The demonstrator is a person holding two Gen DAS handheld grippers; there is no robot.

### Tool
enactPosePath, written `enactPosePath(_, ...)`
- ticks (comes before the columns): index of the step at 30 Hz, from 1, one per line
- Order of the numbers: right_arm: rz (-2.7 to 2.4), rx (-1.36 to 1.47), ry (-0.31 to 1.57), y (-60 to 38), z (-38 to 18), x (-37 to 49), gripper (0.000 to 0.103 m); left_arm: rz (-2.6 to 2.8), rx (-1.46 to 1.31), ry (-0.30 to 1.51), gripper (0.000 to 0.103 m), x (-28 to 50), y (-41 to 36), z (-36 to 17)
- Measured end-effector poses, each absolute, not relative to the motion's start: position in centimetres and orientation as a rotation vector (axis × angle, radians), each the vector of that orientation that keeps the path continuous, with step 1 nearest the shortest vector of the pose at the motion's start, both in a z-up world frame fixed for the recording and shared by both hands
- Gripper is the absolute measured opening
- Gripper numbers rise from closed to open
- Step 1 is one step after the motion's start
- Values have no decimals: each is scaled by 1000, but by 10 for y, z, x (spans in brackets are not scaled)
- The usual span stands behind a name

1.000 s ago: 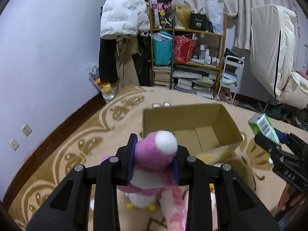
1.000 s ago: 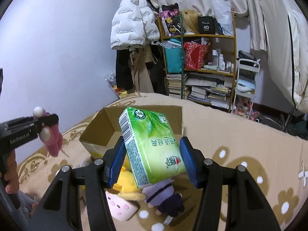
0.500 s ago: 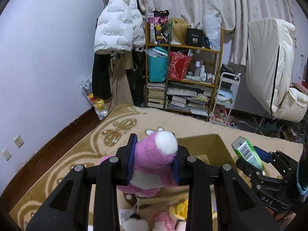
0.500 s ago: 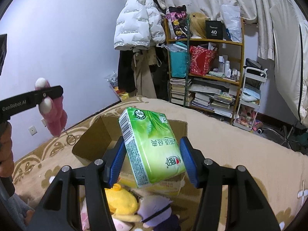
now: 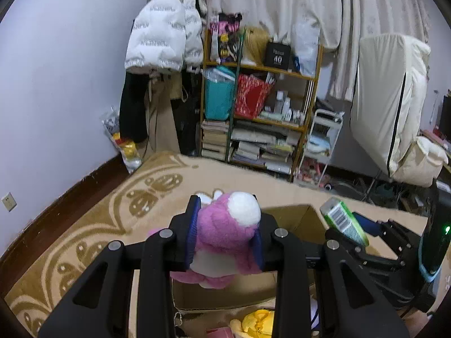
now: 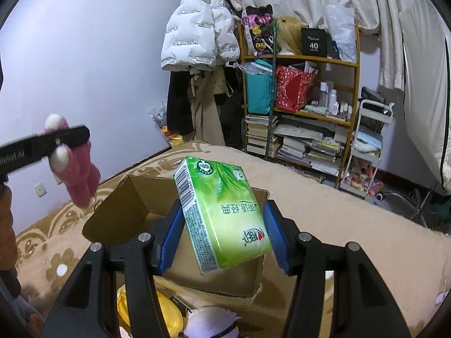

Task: Organize soft objects
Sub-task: 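Carry the pink bear and green carton up over the cardboard box with both tools, then open both tools to drop the bear and carton into the box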

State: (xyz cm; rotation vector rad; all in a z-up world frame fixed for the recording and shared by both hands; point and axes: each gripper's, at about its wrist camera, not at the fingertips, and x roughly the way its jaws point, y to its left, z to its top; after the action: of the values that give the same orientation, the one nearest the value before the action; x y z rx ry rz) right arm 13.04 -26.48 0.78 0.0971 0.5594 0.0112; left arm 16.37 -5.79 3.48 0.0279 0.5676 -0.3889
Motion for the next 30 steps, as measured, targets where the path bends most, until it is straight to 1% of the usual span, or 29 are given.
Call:
enactPosePath(9,46,100,580,-263,-9,139,60,-367,69,698,32,182,-68,-10)
enactPosePath(15,83,91,602,-258,-15,141,61,-353,101,752,34,184,-73,-28)
enactPosePath(16,87,90,606,-258,-16,141,61,-353,103,759,36,184,-73,-29)
enactPosePath(17,88,89,611,-257,-17,142,61,-351,107,764,42,184,-74,-31)
enactPosePath(18,93,88,618,-257,-18,143,61,-342,115,765,51,183,-74,-32)
enactPosePath(19,96,87,622,-256,-20,141,61,-335,123,762,53,182,-73,-32)
enactPosePath(22,103,89,638,-255,-24,142,61,-337,157,777,54,179,-76,-32)
enactPosePath(24,106,89,646,-254,-27,142,64,-327,176,777,55,175,-78,-32)
enactPosePath(26,107,90,643,-253,-27,141,70,-318,182,776,56,172,-77,-30)
enactPosePath(28,108,88,638,-252,-26,140,74,-309,185,782,57,170,-76,-29)
enactPosePath(30,103,90,629,-251,-24,138,79,-297,185,786,64,167,-73,-27)
